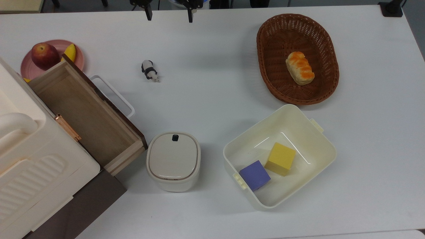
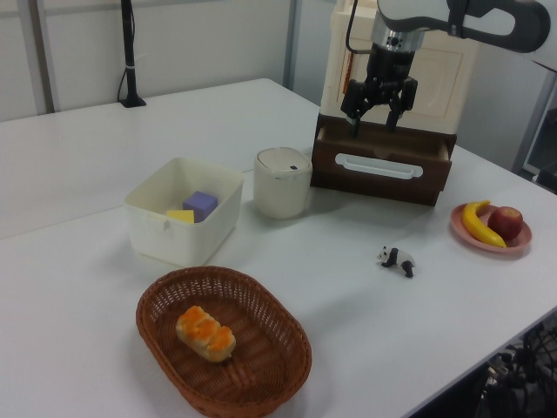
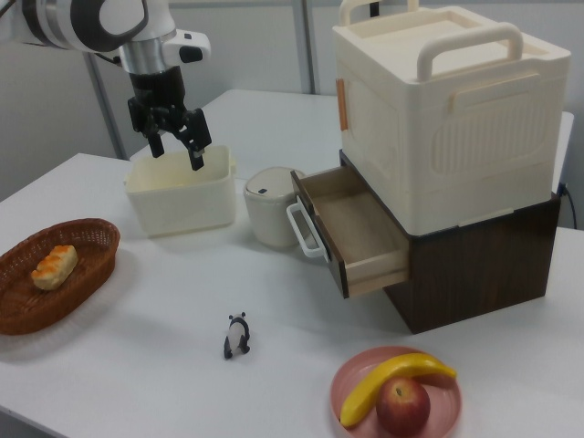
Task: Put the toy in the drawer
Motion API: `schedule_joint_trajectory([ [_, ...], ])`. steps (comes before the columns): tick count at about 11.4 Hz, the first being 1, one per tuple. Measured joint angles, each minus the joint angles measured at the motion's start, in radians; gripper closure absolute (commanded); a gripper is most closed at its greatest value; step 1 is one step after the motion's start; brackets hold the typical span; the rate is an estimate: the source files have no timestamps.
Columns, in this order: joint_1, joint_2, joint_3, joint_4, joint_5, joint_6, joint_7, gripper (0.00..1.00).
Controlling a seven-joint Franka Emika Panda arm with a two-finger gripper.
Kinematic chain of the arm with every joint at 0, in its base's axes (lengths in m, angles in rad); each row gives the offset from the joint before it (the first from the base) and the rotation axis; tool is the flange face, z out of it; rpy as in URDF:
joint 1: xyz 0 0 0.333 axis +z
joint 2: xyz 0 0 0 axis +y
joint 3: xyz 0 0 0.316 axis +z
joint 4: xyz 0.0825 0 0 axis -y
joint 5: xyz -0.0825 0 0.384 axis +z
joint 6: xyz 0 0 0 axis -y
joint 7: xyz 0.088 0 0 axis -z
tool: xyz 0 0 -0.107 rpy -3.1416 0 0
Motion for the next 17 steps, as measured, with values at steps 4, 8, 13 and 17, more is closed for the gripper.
schedule_joint_trajectory([
  [4, -0.001, 0.000, -0.001, 0.002, 0.000, 0.000, -0.035, 0.00],
  [8, -0.001, -0.002, -0.001, 0.005, 0.000, 0.002, -0.037, 0.00],
  [13, -0.006, -0.002, -0.003, -0.004, 0.000, 0.002, -0.021, 0.00],
  [17, -0.035, -0.012, -0.007, -0.066, -0.010, 0.002, -0.123, 0.00],
])
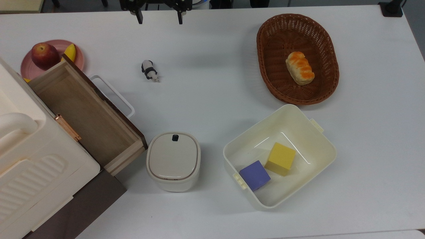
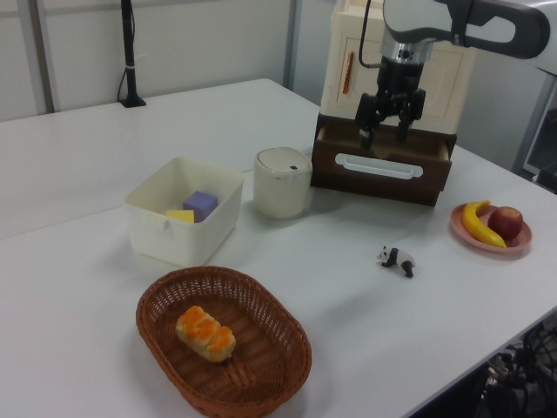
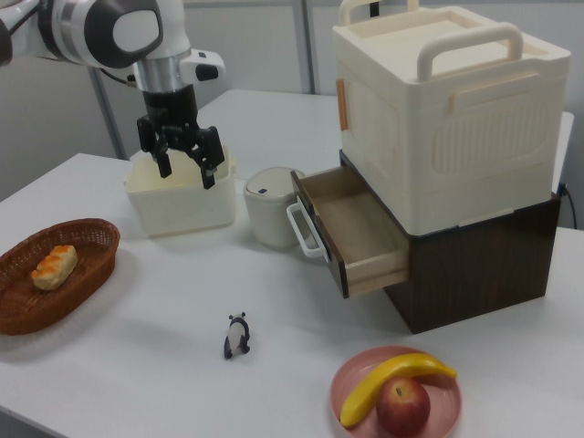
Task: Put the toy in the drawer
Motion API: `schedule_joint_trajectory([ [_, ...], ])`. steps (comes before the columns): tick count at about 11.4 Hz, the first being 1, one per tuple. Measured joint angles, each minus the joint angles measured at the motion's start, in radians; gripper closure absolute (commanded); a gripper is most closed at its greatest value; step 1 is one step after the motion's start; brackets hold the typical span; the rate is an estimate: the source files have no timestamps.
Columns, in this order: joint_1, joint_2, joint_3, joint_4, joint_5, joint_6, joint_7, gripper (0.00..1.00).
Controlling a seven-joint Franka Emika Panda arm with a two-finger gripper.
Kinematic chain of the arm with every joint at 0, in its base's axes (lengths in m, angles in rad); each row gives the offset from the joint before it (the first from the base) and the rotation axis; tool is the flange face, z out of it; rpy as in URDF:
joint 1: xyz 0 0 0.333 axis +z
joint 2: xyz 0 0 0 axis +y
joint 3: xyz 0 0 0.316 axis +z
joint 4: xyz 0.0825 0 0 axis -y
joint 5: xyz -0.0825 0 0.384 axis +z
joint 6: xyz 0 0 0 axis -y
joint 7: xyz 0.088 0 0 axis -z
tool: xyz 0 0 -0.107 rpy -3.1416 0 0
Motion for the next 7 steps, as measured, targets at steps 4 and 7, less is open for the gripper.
schedule_joint_trajectory([
  [4, 0.005, -0.056, 0.011, -0.092, 0.000, 0.056, -0.001, 0.00],
  [7, -0.057, -0.058, 0.103, -0.139, -0.014, 0.152, 0.105, 0.00],
])
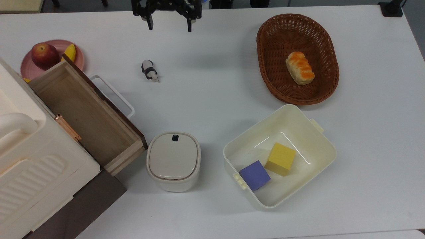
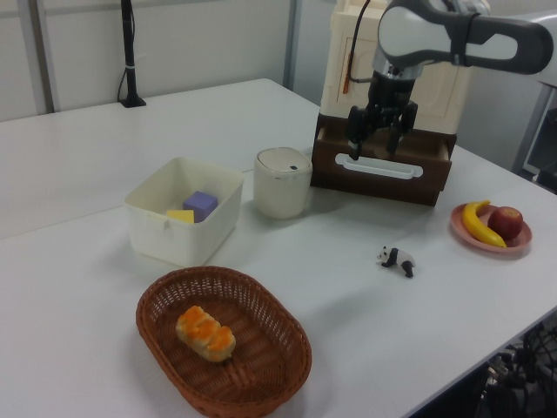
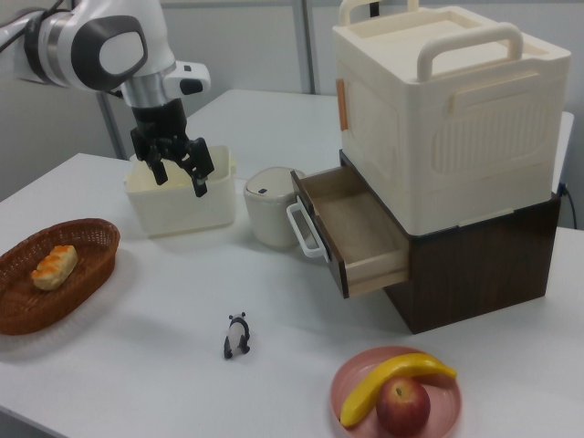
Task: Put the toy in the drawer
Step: 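Move the open gripper over the panda figurine and lower it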
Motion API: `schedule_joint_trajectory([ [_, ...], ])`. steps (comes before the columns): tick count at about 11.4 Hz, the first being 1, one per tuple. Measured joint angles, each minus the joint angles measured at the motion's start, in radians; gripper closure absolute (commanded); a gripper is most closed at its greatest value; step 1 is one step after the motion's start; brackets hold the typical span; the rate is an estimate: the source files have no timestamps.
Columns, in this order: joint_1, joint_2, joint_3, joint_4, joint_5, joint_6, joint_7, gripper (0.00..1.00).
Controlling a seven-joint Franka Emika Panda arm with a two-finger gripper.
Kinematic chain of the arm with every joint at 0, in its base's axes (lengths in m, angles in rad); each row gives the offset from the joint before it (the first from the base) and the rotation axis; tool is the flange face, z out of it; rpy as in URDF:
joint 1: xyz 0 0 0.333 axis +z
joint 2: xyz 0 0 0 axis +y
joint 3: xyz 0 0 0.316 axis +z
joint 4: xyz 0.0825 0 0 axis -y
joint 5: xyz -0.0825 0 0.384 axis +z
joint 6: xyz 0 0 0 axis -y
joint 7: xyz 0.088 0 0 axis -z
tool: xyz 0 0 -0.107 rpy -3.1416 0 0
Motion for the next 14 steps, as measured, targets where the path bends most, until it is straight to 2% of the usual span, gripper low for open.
schedule_joint_trajectory([
  [2, -0.053, 0.004, 0.064, -0.034, -0.036, 0.003, 0.015, 0.00],
  [4, -0.105, 0.011, 0.095, -0.080, -0.092, 0.005, 0.008, 0.00],
  [8, -0.143, 0.062, 0.099, -0.137, -0.210, 0.005, -0.337, 0.00],
  [10, -0.177, 0.083, 0.099, -0.176, -0.237, 0.015, -0.508, 0.00],
  [12, -0.210, 0.086, 0.100, -0.229, -0.237, 0.086, -0.581, 0.00],
  [14, -0.232, 0.086, 0.100, -0.295, -0.237, 0.179, -0.592, 0.00],
])
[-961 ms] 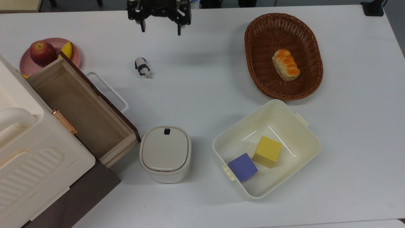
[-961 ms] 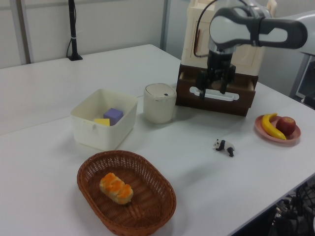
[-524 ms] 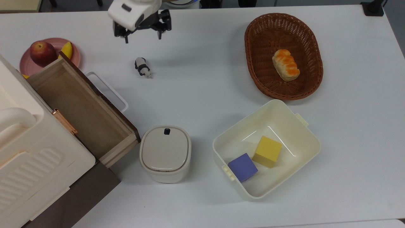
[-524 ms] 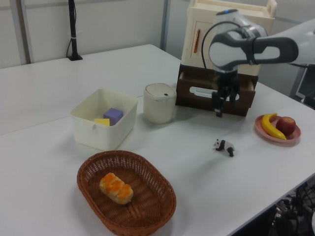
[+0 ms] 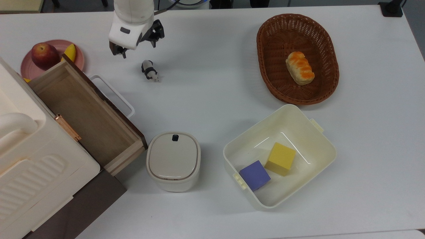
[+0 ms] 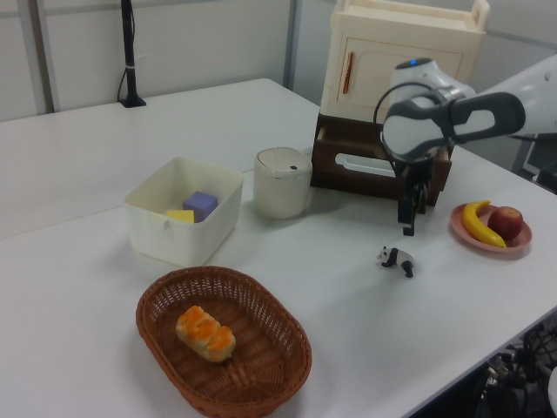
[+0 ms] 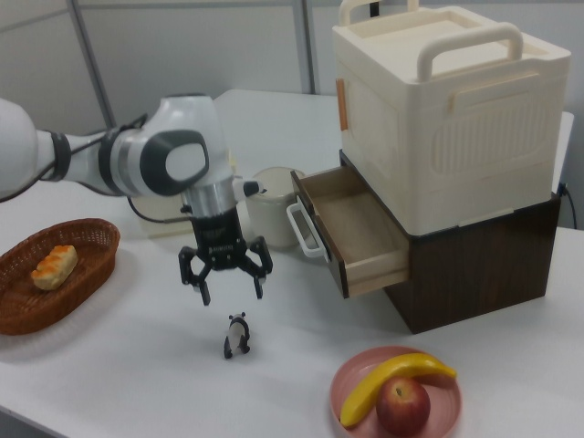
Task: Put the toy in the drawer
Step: 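Move the open gripper over the panda figurine and lower it, then close the gripper on the panda figurine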
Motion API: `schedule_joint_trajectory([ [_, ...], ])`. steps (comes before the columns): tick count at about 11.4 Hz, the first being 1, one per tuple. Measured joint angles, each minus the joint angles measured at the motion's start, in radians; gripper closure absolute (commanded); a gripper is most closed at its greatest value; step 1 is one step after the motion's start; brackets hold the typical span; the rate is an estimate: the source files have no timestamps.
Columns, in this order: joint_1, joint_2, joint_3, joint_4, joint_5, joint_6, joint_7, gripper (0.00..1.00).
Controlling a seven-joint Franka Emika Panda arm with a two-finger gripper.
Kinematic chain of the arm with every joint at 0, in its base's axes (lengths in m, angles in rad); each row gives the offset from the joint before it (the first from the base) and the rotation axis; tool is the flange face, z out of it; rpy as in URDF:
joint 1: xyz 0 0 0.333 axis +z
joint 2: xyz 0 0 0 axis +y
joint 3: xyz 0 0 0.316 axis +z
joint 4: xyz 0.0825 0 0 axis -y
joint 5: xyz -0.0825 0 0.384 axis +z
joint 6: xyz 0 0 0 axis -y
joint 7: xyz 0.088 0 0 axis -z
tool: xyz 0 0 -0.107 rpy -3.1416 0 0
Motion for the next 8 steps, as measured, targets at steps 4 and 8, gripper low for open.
schedule_joint_trajectory([
  [4, -0.002, 0.026, 0.011, -0.035, 0.000, 0.027, -0.001, 0.00],
  [8, 0.013, 0.097, 0.018, -0.035, 0.000, 0.110, 0.040, 0.00],
])
